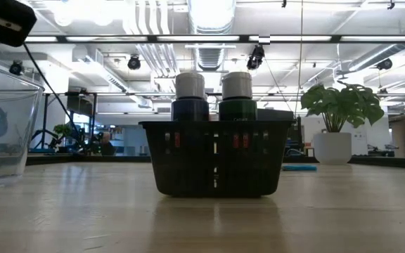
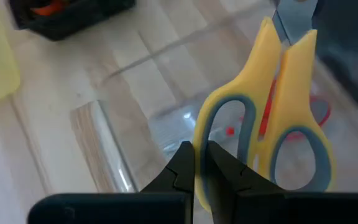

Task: Pick & Place Paint Supplies
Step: Put the yellow scissors into the transparent bin, then put the blue scissors into the transparent bin

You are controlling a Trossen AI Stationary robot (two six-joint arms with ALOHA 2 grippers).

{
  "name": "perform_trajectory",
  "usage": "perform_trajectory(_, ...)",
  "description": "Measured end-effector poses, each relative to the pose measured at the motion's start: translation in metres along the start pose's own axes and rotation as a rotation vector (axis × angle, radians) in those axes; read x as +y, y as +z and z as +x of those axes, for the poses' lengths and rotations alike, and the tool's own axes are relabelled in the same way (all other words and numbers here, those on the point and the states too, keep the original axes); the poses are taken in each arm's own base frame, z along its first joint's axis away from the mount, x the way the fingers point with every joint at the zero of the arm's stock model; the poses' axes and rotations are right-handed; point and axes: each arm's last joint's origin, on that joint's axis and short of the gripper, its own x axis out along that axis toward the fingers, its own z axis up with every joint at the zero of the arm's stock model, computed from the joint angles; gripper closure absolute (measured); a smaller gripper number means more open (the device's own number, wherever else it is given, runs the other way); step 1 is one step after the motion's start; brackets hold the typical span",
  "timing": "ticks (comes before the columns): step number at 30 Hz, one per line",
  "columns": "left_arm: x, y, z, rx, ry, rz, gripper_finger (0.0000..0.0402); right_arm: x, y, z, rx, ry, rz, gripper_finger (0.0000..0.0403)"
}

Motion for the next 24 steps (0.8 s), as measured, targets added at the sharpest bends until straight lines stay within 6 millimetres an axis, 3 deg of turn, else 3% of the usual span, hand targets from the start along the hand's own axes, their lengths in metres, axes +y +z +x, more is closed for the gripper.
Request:
perform_trajectory(7, -0.003, 0.002, 0.02, 0.094, 0.035, 0.141, 0.0381, 0.001, -0.001, 0.0, 0.001, 0.0, -0.003, 0.0113)
perform_trajectory(15, -0.002, -0.003, 0.025, 0.167, 0.053, 0.221, 0.0377, 0.001, -0.001, 0.0, 0.001, 0.0, 0.004, 0.0113)
perform_trajectory(24, 0.001, -0.002, 0.024, 0.147, 0.158, 0.204, 0.029, 0.001, -0.001, 0.0, 0.001, 0.0, 0.005, 0.0113)
